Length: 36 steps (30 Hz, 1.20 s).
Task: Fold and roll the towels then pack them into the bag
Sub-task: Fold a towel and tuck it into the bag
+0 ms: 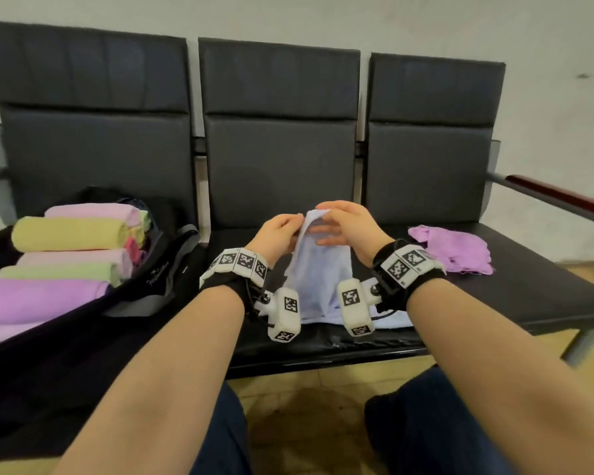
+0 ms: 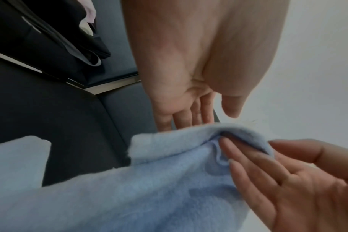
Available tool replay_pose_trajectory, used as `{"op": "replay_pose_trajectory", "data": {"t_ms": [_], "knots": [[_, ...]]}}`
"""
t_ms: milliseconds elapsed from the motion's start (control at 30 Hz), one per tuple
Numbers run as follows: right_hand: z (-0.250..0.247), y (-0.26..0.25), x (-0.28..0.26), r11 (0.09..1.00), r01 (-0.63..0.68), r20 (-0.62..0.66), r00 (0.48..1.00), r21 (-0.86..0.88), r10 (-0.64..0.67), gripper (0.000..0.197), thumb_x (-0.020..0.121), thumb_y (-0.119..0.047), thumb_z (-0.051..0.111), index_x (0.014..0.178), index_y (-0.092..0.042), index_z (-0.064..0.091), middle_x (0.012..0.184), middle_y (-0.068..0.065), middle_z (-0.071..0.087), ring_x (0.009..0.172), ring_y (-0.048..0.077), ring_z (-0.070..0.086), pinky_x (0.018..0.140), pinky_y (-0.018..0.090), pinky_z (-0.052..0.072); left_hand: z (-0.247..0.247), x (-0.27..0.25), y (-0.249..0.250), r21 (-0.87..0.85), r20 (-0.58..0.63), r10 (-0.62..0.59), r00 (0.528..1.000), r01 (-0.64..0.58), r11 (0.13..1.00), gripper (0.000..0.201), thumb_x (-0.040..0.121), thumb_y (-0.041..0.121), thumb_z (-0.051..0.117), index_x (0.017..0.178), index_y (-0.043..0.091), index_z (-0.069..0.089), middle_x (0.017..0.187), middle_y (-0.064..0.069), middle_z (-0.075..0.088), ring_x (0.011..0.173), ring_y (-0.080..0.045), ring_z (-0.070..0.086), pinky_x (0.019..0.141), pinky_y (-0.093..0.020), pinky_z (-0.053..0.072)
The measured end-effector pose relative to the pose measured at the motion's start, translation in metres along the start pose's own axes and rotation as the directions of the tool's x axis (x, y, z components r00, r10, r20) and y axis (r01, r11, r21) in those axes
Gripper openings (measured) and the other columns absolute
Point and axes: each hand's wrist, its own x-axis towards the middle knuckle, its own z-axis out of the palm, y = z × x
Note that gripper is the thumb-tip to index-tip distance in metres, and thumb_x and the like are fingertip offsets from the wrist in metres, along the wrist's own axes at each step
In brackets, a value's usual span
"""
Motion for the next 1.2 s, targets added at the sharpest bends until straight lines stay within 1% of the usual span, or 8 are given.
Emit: {"op": "replay_pose_trajectory", "data": {"t_ms": [167, 300, 600, 700, 800, 900, 1033, 1200], "knots": [[-0.007, 0.017, 0.016, 0.989, 0.077, -0.026, 0.996, -0.128, -0.081, 0.018, 0.095, -0.007, 0.054, 0.11, -0.007, 0.064, 0.102, 0.016, 0.069, 0.084, 0.021, 0.071, 0.07, 0.029, 0.06, -0.003, 0.006, -0.015, 0.036, 0.092, 0.0, 0.996, -0.003, 0.999, 0.035, 0.086, 0.011, 0.068, 0.119, 0.01, 0.058, 0.114, -0.001, 0.066, 0.102, -0.012, 0.063, 0.082, -0.025, 0.051], [-0.015, 0.029, 0.027, 0.97, 0.193, -0.049, 0.978, -0.15, -0.202, 0.019, 0.096, -0.012, 0.056, 0.11, -0.008, 0.067, 0.095, 0.013, 0.072, 0.082, 0.021, 0.072, 0.068, 0.027, 0.059, 0.003, 0.015, -0.028, 0.141, 0.02, 0.073, 0.997, -0.075, 0.987, 0.026, 0.085, -0.002, 0.064, 0.109, 0.009, 0.06, 0.104, -0.005, 0.066, 0.092, -0.013, 0.062, 0.077, -0.022, 0.05], [-0.031, 0.069, 0.061, 0.887, 0.22, -0.252, 0.906, -0.406, -0.34, 0.009, 0.089, -0.023, 0.066, 0.082, -0.019, 0.07, 0.057, -0.005, 0.06, 0.051, 0.002, 0.051, 0.053, 0.019, 0.047, -0.008, 0.034, -0.034, 0.149, -0.174, 0.127, 0.976, -0.101, 0.984, 0.007, 0.096, 0.024, 0.053, 0.095, 0.023, 0.06, 0.094, 0.003, 0.065, 0.087, -0.009, 0.061, 0.077, -0.021, 0.05], [-0.033, 0.096, 0.07, 0.863, 0.206, -0.313, 0.872, -0.461, -0.375, 0.018, 0.085, -0.025, 0.07, 0.073, -0.011, 0.069, 0.061, -0.002, 0.057, 0.059, 0.005, 0.051, 0.063, 0.018, 0.045, -0.006, 0.032, -0.036, 0.26, -0.067, 0.154, 0.986, -0.132, 0.957, 0.026, 0.088, 0.034, 0.065, 0.11, 0.025, 0.056, 0.098, 0.003, 0.058, 0.085, -0.005, 0.055, 0.077, -0.018, 0.046], [-0.035, 0.12, 0.073, 0.914, 0.155, -0.373, 0.877, -0.376, -0.303, 0.027, 0.084, -0.024, 0.071, 0.065, -0.01, 0.057, 0.065, 0.002, 0.053, 0.067, 0.012, 0.05, 0.069, 0.03, 0.044, -0.007, 0.03, -0.04, 0.454, 0.142, 0.114, 0.983, -0.167, 0.875, 0.061, 0.076, 0.016, 0.077, 0.127, 0.026, 0.045, 0.097, 0.009, 0.048, 0.086, -0.002, 0.051, 0.07, -0.007, 0.044], [-0.038, 0.126, 0.073, 0.962, 0.163, -0.391, 0.889, -0.218, -0.239, 0.037, 0.085, -0.019, 0.07, 0.058, -0.015, 0.044, 0.054, -0.007, 0.042, 0.051, 0.003, 0.04, 0.057, 0.019, 0.039, -0.011, 0.031, -0.045, 0.437, 0.183, 0.099, 0.978, -0.171, 0.883, 0.054, 0.074, 0.004, 0.074, 0.12, 0.023, 0.05, 0.096, 0.004, 0.051, 0.089, -0.012, 0.054, 0.079, -0.022, 0.048], [-0.044, 0.122, 0.07, 0.939, 0.2, -0.308, 0.908, -0.279, -0.285, 0.038, 0.087, -0.019, 0.068, 0.06, -0.016, 0.041, 0.054, -0.004, 0.037, 0.051, 0.005, 0.035, 0.054, 0.016, 0.034, -0.014, 0.031, -0.042, 0.369, 0.047, 0.197, 0.979, -0.2, 0.908, 0.014, 0.09, 0.015, 0.063, 0.103, 0.02, 0.065, 0.098, 0.004, 0.065, 0.087, -0.005, 0.06, 0.078, -0.016, 0.048], [-0.055, 0.118, 0.062, 0.945, 0.19, -0.194, 0.95, -0.266, -0.245, 0.028, 0.086, -0.027, 0.071, 0.069, -0.02, 0.05, 0.058, -0.001, 0.047, 0.061, 0.017, 0.045, 0.061, 0.029, 0.04, -0.023, 0.035, -0.041, 0.411, -0.237, 0.268, 0.934, -0.153, 0.899, 0.017, 0.096, 0.017, 0.05, 0.09, 0.016, 0.065, 0.086, 0.011, 0.062, 0.076, 0.002, 0.055, 0.063, -0.003, 0.041]]}}
